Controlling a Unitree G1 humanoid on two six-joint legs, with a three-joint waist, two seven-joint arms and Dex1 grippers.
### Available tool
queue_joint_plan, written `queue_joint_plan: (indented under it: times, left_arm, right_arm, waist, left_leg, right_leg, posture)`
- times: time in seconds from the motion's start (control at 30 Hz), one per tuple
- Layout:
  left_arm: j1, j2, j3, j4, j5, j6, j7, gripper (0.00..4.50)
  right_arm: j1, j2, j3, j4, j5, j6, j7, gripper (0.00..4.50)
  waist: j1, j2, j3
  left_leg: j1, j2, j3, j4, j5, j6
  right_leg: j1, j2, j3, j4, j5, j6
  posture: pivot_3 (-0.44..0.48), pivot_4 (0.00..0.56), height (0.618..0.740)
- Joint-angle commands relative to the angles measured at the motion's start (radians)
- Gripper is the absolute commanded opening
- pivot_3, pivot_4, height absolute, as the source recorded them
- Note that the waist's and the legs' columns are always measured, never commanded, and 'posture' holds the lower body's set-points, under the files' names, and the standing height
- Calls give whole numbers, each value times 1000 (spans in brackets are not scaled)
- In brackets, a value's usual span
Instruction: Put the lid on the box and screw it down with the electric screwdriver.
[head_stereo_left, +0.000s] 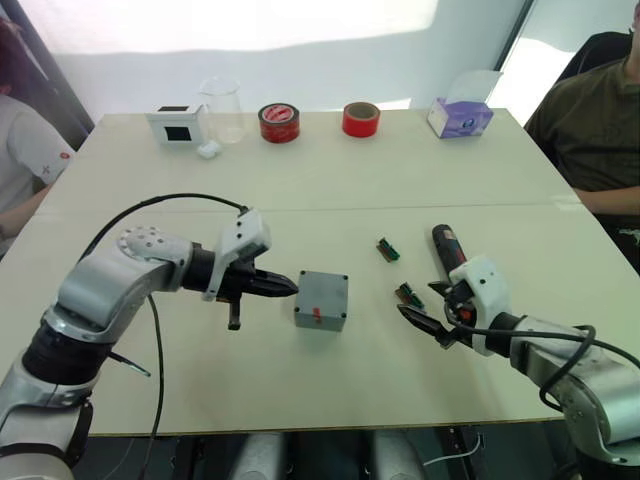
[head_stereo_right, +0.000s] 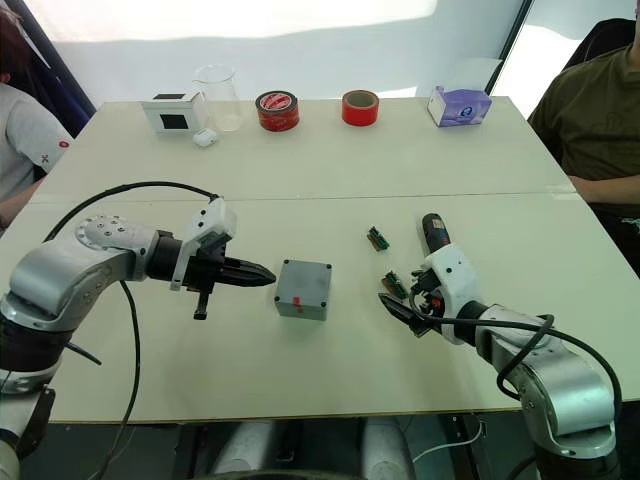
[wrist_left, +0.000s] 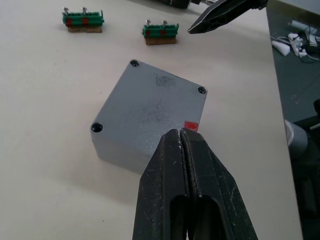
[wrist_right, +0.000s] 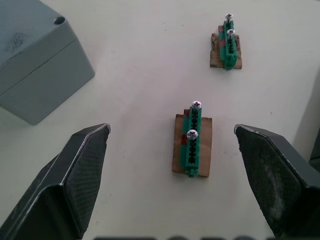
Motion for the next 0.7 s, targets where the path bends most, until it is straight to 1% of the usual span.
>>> queue_joint_plan:
  times: [0.03, 0.1, 0.27, 0.63, 0.7]
  left_arm:
    - [-14, -1, 2, -21, -1, -31, -6, 0]
    - [-12, -8, -3, -24, 7, -56, -3, 0]
    - [-6, -18, -10, -21, 25, -107, -1, 0]
    - [-2, -9, -17, -17, 38, -116, -5, 0]
    - [0, -7, -15, -20, 36, -113, -8, 0]
  right_arm:
    - [11, -1, 7, 8, -13, -36, -27, 2896]
    - [13, 2, 17, 23, -19, -50, -41, 2179]
    - [14, 4, 39, 60, -23, -85, -52, 2179]
    - [-6, 7, 66, 116, -26, -144, -65, 2179]
    - [-13, 10, 69, 122, -26, -150, -70, 1667]
  waist:
    - [1, 0, 0]
    - [1, 0, 0]
    - [0, 0, 0]
    - [0, 0, 0]
    - [0, 0, 0]
  left_leg:
    - [0, 0, 0, 0, 0, 0]
    - [0, 0, 0, 0, 0, 0]
    - [0, 0, 0, 0, 0, 0]
    - [0, 0, 0, 0, 0, 0]
    - [0, 0, 0, 0, 0, 0]
  right_leg:
    - [0, 0, 0, 0, 0, 0]
    - [0, 0, 0, 0, 0, 0]
    - [0, 0, 0, 0, 0, 0]
    - [0, 0, 0, 0, 0, 0]
    - [0, 0, 0, 0, 0, 0]
  posture:
    - [0, 150, 740]
    - [0, 150, 740]
    - [0, 150, 740]
    - [0, 150, 740]
    - [0, 150, 740]
